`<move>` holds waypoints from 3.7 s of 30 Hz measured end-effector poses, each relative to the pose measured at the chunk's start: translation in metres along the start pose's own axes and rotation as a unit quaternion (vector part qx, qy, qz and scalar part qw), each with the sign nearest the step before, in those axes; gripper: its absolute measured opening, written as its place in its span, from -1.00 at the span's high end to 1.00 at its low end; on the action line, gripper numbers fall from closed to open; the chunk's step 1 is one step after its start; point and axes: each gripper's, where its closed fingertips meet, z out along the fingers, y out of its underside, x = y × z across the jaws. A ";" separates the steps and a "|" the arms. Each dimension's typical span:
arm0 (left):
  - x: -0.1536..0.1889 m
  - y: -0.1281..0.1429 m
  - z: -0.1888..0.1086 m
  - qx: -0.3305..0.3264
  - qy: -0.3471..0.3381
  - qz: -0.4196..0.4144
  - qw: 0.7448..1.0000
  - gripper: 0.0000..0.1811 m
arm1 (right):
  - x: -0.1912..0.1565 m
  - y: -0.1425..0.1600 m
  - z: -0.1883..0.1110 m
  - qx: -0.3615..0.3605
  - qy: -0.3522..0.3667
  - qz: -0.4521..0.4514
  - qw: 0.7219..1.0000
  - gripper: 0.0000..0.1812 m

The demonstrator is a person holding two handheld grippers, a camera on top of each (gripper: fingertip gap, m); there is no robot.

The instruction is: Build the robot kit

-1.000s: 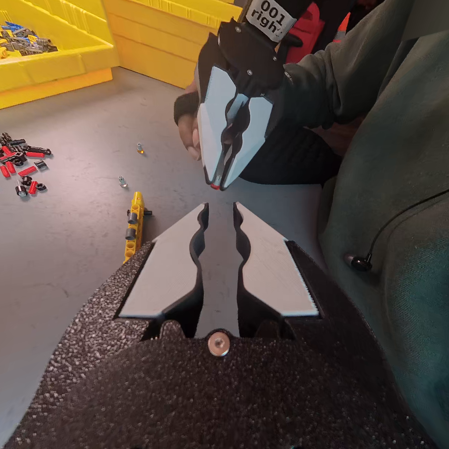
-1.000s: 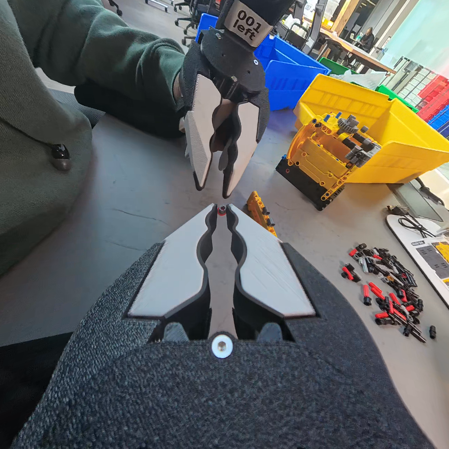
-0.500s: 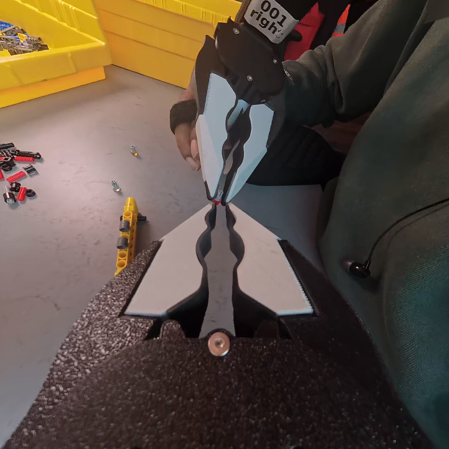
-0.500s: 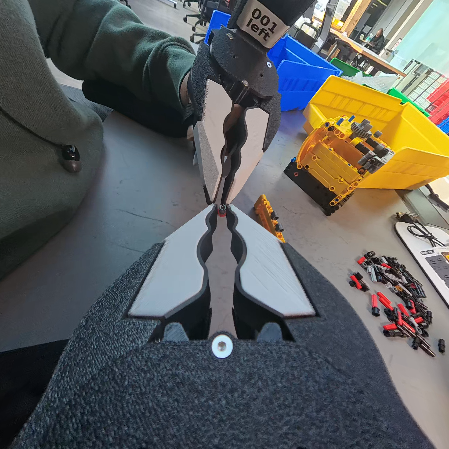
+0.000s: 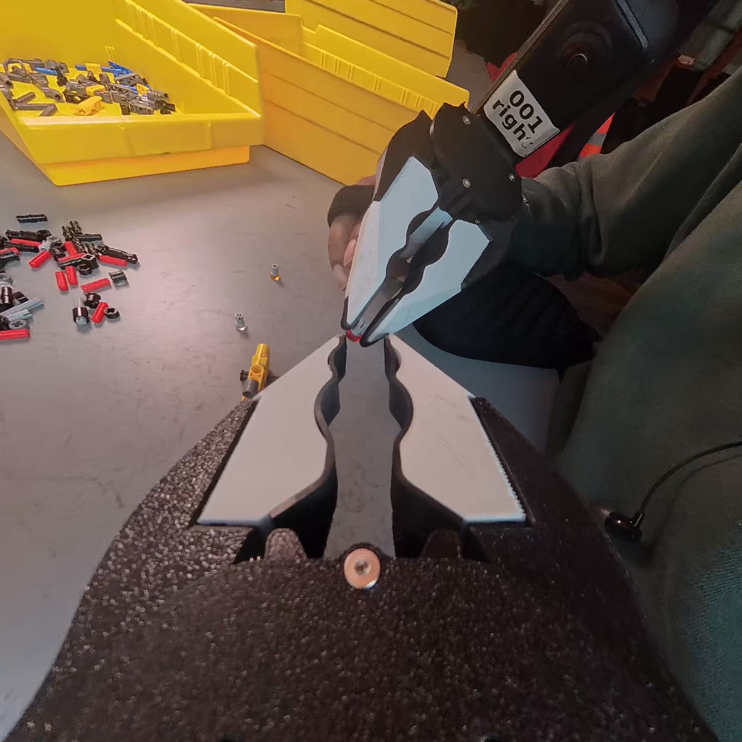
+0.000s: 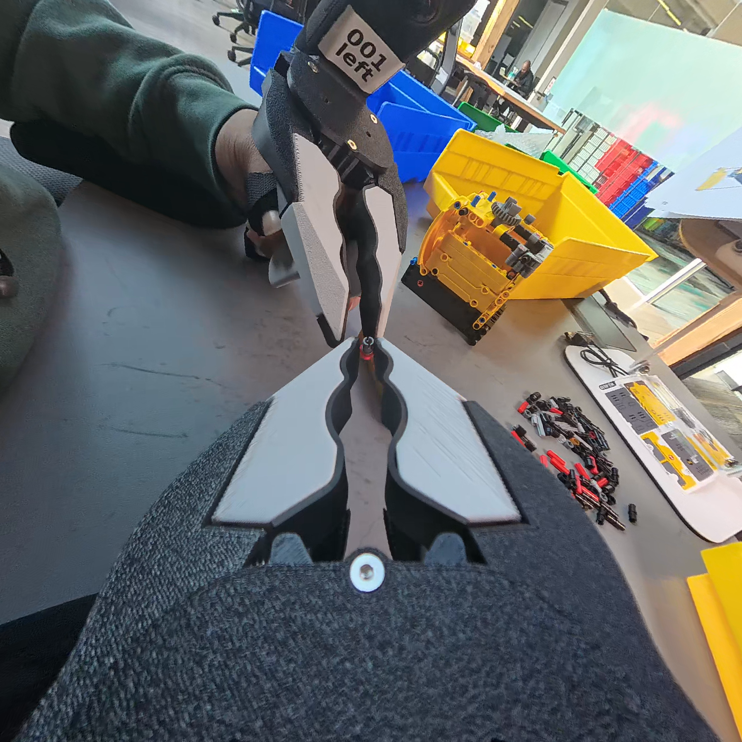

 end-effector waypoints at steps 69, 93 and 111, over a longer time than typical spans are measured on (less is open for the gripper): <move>0.030 -0.041 -0.029 0.131 0.280 -0.312 0.898 0.89 | -0.004 -0.046 -0.013 0.095 0.039 -0.077 0.992 0.92; 0.011 -0.021 -0.018 0.083 0.152 -0.243 0.955 0.96 | 0.001 -0.021 -0.005 0.030 0.046 -0.088 0.995 0.92; 0.030 -0.029 -0.023 0.095 0.239 -0.277 0.926 0.97 | -0.010 -0.040 -0.015 0.095 0.001 -0.051 0.994 0.92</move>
